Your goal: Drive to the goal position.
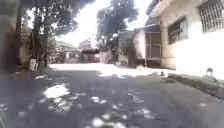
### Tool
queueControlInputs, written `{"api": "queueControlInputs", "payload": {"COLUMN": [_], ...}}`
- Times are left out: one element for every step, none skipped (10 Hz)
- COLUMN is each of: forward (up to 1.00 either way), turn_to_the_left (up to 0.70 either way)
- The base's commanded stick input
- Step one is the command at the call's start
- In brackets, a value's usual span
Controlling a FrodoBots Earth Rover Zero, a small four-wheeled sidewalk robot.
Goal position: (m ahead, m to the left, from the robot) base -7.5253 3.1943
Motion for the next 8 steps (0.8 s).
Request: {"api": "queueControlInputs", "payload": {"forward": [1.00,1.00,1.00,1.00,1.00,1.00,1.00,1.00], "turn_to_the_left": [-0.30,-0.30,-0.20,0.10,0.10,0.10,0.10,0.10]}}
